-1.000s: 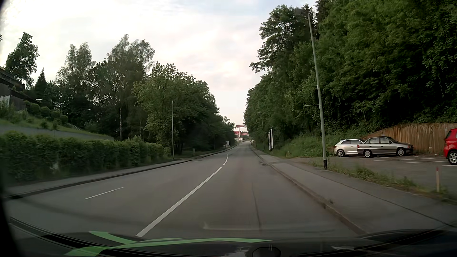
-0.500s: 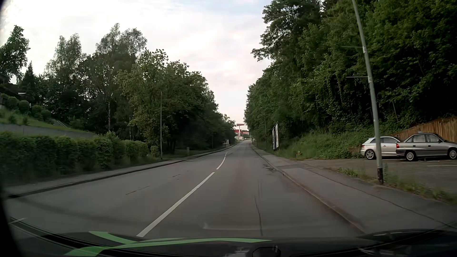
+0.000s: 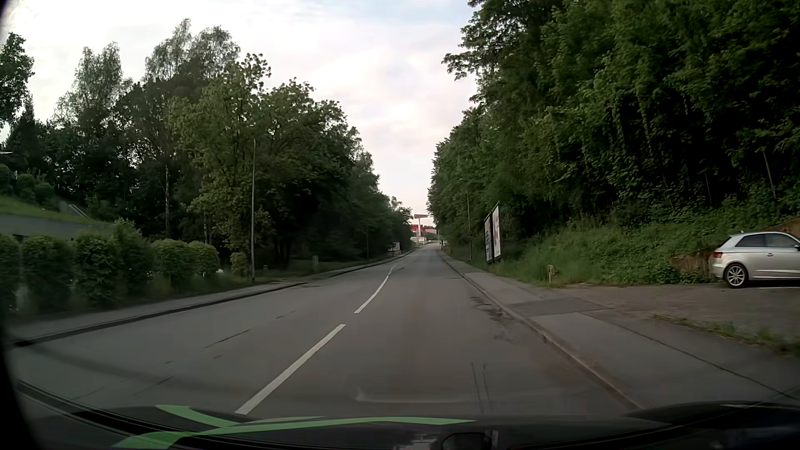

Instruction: Follow the waypoints while adhering to traffic rules and regulations

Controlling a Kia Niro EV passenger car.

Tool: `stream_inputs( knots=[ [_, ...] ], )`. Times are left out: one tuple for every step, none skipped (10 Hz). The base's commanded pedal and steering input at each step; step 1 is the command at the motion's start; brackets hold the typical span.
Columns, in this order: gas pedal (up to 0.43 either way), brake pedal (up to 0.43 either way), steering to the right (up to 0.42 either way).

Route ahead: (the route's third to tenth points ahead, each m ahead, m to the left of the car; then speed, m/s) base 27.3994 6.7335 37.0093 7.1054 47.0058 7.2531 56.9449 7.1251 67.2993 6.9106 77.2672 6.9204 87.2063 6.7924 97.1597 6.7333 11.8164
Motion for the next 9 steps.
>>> stream_inputs(
  knots=[
    [0.15, 0.0, -0.004],
    [0.15, 0.0, -0.004],
    [0.15, 0.0, -0.003],
    [0.15, 0.0, -0.004],
    [0.15, 0.0, -0.004],
    [0.15, 0.0, -0.003],
    [0.15, 0.0, -0.004],
    [0.15, 0.0, -0.003],
    [0.15, 0.0, -0.004]
  ],
)
